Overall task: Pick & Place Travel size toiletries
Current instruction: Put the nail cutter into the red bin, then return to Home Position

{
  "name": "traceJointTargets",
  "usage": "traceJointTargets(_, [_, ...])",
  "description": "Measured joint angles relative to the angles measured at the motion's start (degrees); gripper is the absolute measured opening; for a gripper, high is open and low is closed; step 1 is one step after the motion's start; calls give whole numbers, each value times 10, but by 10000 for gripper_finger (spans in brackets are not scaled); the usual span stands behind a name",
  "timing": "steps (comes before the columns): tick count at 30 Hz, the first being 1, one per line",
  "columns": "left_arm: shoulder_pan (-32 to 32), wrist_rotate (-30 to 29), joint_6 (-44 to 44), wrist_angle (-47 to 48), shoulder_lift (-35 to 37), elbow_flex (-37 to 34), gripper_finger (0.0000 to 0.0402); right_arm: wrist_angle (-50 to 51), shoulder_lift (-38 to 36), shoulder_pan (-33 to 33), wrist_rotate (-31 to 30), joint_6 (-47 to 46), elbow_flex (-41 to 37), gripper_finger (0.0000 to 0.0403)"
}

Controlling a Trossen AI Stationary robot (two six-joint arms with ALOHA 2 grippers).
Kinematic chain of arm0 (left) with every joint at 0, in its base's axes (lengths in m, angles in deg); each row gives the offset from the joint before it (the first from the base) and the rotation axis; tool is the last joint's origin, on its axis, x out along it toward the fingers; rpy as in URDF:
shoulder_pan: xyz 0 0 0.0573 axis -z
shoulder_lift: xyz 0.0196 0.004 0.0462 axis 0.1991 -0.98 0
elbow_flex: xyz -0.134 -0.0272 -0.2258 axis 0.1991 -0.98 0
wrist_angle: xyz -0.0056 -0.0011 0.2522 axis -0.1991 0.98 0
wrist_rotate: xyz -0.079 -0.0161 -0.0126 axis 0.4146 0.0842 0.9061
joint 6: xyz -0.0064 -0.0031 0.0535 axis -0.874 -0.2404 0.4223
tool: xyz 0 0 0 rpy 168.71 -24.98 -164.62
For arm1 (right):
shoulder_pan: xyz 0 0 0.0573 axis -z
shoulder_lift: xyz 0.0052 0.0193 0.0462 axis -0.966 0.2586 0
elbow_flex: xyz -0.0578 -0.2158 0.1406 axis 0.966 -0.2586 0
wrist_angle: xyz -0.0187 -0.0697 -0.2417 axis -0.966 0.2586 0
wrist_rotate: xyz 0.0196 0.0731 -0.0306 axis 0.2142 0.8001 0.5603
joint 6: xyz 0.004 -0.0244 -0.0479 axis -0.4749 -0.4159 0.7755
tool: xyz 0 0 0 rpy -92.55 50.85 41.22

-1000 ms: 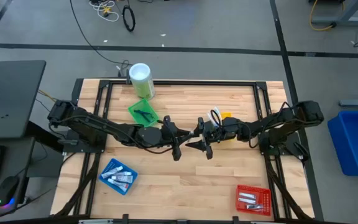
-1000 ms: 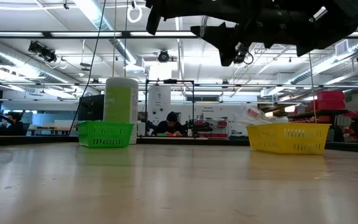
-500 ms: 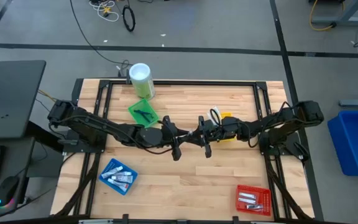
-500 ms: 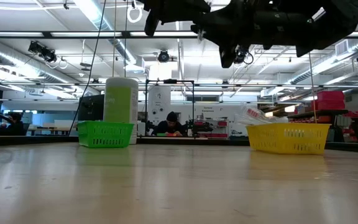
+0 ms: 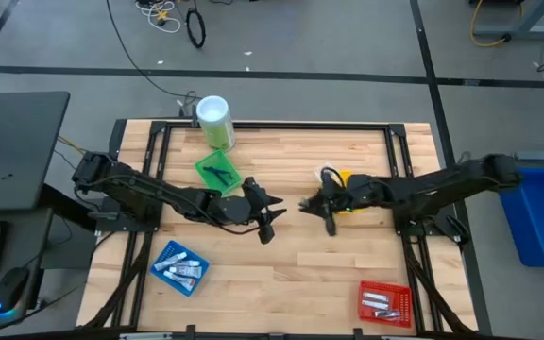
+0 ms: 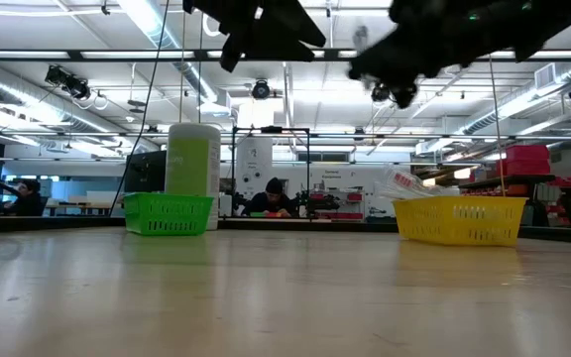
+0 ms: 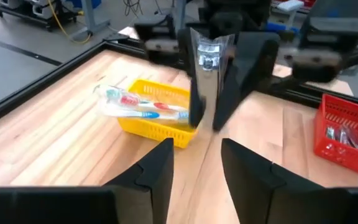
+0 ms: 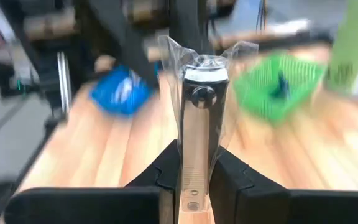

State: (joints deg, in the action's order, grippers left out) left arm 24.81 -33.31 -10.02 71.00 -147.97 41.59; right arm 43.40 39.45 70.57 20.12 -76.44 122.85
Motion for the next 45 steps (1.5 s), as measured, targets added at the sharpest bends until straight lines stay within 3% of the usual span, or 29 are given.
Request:
traceJointTargets(7, [0, -22, -1, 34, 0, 0, 143, 374, -115, -74, 26, -66, 39, 54])
traceJointTargets(10, [0, -36, -8, 46, 0, 0, 136, 443, -121, -145, 72, -147, 51, 54])
traceJointTargets(13, [0, -38, -14, 57, 0, 0, 130, 458, -116, -231, 102, -243, 53, 55])
traceJointTargets(19, [-2, -39, -16, 60, 0, 0, 121, 469, -94, -382, 100, -464, 53, 55])
traceJointTargets(25, [-5, -39, -37, 61, 0, 0, 119, 465, -28, -484, 116, -632, 48, 60])
traceJointTargets(29, [-6, -39, -39, 60, 0, 0, 118, 459, 27, -505, 170, -688, 47, 67])
traceJointTargets(34, [-6, -38, -39, 60, 0, 0, 119, 452, 71, -512, 171, -692, 47, 83])
traceJointTargets(41, [-6, -35, -39, 60, 0, 0, 117, 446, 76, -508, 175, -718, 47, 121])
traceJointTargets(45, [-6, -9, -8, 60, 0, 0, 117, 440, 76, -496, 221, -723, 47, 132])
